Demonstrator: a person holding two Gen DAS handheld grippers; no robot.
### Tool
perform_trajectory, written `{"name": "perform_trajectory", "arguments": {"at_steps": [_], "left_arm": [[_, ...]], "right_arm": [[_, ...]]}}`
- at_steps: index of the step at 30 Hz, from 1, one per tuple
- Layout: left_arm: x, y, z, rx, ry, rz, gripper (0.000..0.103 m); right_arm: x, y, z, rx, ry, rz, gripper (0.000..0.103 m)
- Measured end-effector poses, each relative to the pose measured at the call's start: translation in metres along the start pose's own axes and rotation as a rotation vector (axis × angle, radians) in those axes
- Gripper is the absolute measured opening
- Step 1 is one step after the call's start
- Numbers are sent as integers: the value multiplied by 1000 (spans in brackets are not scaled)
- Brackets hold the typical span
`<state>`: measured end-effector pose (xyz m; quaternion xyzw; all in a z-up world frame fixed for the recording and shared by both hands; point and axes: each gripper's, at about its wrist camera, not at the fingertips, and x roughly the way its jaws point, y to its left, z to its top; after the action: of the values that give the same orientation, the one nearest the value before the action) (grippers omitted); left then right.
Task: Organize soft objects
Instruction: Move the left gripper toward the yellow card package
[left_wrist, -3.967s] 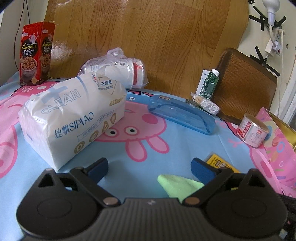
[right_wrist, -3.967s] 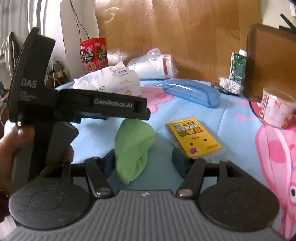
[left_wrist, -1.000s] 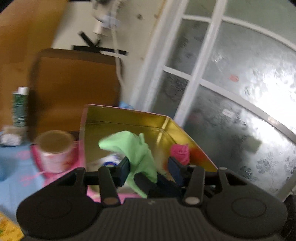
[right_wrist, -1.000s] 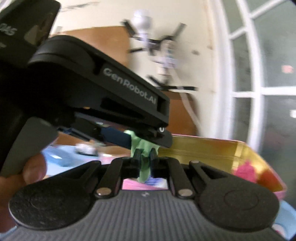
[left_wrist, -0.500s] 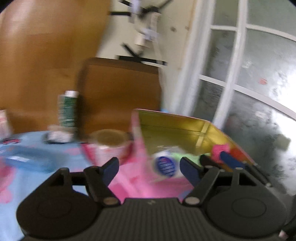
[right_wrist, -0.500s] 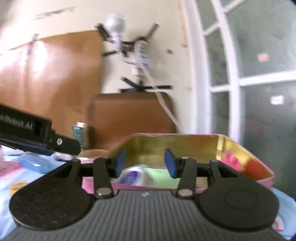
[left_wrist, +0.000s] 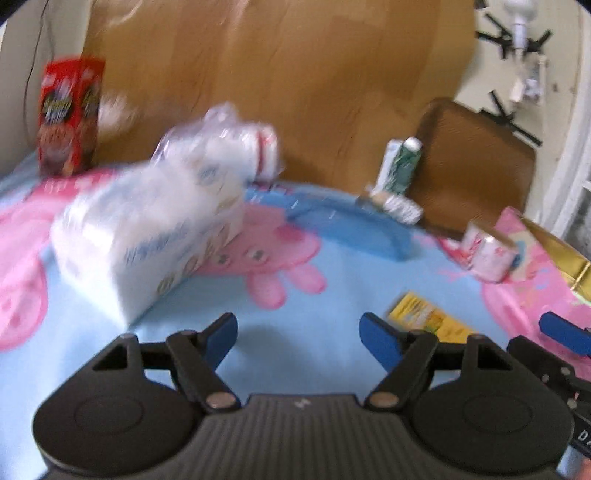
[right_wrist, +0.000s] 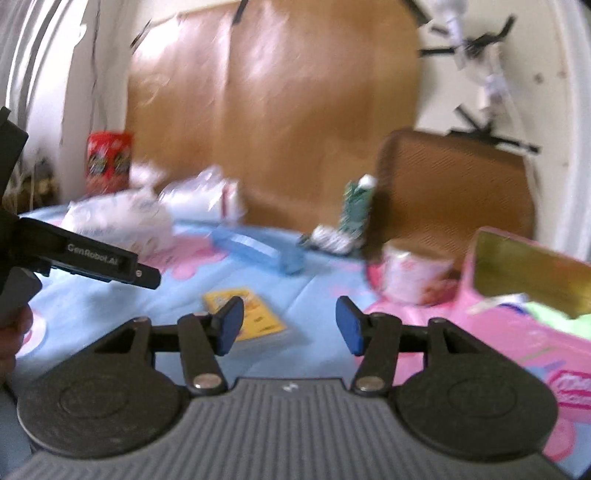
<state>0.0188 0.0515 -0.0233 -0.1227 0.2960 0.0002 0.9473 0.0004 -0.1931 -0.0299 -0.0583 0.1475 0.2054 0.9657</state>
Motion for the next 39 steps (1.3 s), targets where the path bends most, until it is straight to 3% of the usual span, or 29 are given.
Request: {"name": "perform_trajectory", "arguments": {"at_steps": [2,7,17,39], "left_arm": [[-4,5,-1,-12,-21,-26,85],[2,-1,0,0,0,-25,87],[2,1,-3,-11,-1,-45,90],[3,-1,-2,1,9,-48,98]], "right_arm": [[7,4,0,-7,50,2,58],[13,-6,-1,63,108,11,61],[16,-17,-7,153,121,70,68],[15,-21,-7,178,109,117,76]]}}
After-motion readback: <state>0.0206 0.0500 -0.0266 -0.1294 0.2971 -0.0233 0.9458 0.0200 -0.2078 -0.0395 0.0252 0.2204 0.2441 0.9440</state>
